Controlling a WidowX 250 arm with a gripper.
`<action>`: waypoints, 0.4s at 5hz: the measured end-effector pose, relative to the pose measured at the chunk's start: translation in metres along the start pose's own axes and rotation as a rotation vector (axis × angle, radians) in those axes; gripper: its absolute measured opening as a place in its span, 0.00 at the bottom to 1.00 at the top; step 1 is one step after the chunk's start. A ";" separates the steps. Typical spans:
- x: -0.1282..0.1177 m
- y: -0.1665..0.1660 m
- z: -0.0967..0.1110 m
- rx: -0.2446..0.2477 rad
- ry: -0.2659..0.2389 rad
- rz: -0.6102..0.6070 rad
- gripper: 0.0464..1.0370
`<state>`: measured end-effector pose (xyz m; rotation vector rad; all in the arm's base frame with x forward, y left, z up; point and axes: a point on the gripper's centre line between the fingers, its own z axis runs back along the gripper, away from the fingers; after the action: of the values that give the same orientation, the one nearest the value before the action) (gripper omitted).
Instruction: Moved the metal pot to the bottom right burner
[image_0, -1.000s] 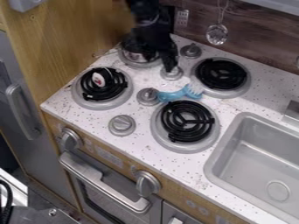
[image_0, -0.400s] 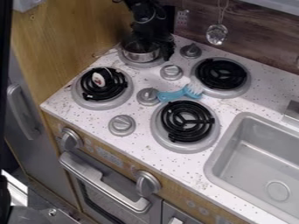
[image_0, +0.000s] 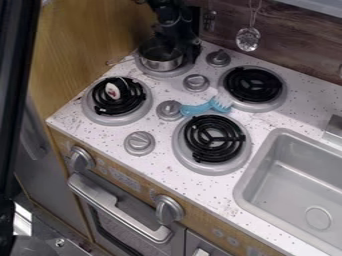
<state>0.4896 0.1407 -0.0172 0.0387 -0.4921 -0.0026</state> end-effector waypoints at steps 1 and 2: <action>0.001 0.004 -0.018 0.001 0.027 -0.001 0.96; -0.001 0.005 -0.032 0.012 0.057 -0.002 0.96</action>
<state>0.5043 0.1471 -0.0458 0.0506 -0.4347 -0.0005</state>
